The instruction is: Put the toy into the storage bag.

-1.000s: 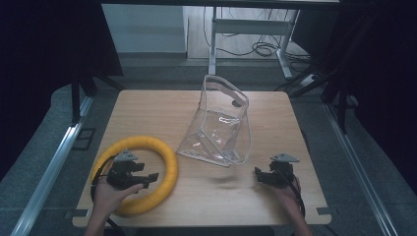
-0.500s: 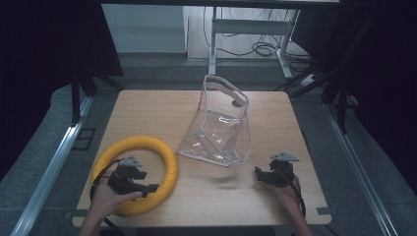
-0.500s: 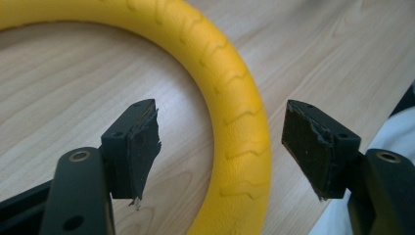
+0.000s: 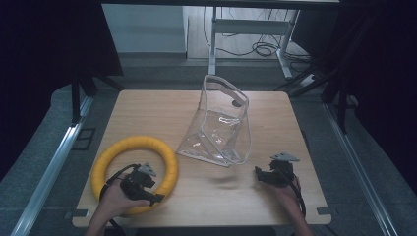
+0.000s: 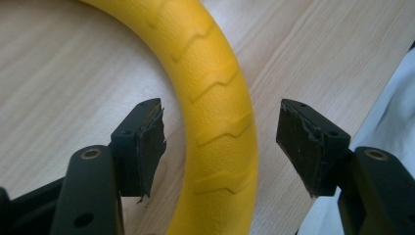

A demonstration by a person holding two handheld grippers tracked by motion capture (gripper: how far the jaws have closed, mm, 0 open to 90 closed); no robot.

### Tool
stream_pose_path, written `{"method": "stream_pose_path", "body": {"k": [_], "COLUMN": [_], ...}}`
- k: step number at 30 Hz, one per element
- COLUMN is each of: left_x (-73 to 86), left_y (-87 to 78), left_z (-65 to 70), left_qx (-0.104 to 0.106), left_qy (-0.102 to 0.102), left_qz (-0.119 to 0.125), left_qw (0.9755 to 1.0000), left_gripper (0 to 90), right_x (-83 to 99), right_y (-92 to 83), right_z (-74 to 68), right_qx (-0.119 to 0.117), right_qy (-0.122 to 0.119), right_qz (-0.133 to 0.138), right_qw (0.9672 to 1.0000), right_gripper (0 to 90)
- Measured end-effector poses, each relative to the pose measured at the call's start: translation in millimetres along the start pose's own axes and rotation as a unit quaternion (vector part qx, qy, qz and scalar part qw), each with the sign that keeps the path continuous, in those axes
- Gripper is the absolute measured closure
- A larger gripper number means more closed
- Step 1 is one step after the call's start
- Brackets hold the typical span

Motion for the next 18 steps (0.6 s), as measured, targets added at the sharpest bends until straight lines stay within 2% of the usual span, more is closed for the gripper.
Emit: {"method": "stream_pose_path", "body": {"k": [3, 8, 13, 18], "left_x": [1.4, 1.5, 1.7, 0.6], "left_y": [6.5, 12.2, 24.0, 26.6], "left_z": [0.6, 1.8, 4.4, 2.1], "left_qx": [-0.007, -0.010, -0.017, -0.024], "left_qy": [0.007, 0.009, 0.006, -0.006], "left_qz": [-0.023, -0.037, -0.064, -0.062], "left_qw": [0.9997, 0.9992, 0.9978, 0.9977], "left_gripper": [35.9, 38.3, 41.0, 48.0], "right_x": [0.0, 0.0, 0.0, 0.0], "right_y": [0.0, 0.0, 0.0, 0.0], "right_z": [0.0, 0.0, 0.0, 0.0], "right_qx": [0.000, 0.000, 0.000, 0.000], "right_qy": [0.000, 0.000, 0.000, 0.000], "right_qz": [0.000, 0.000, 0.000, 0.000], "right_qw": [1.0000, 1.0000, 1.0000, 1.0000], "right_gripper": [15.3, 15.3, 15.3, 15.3]}}
Point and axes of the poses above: each handheld gripper's, and its own axes: y roughly forward along the jaws, x roughly out of its underside, z roughly to its right, the point moved 7 cm from there along y, roughly forward along the jaws, and after that the axes turned 6 degrees about y, right-handed, at the moved point
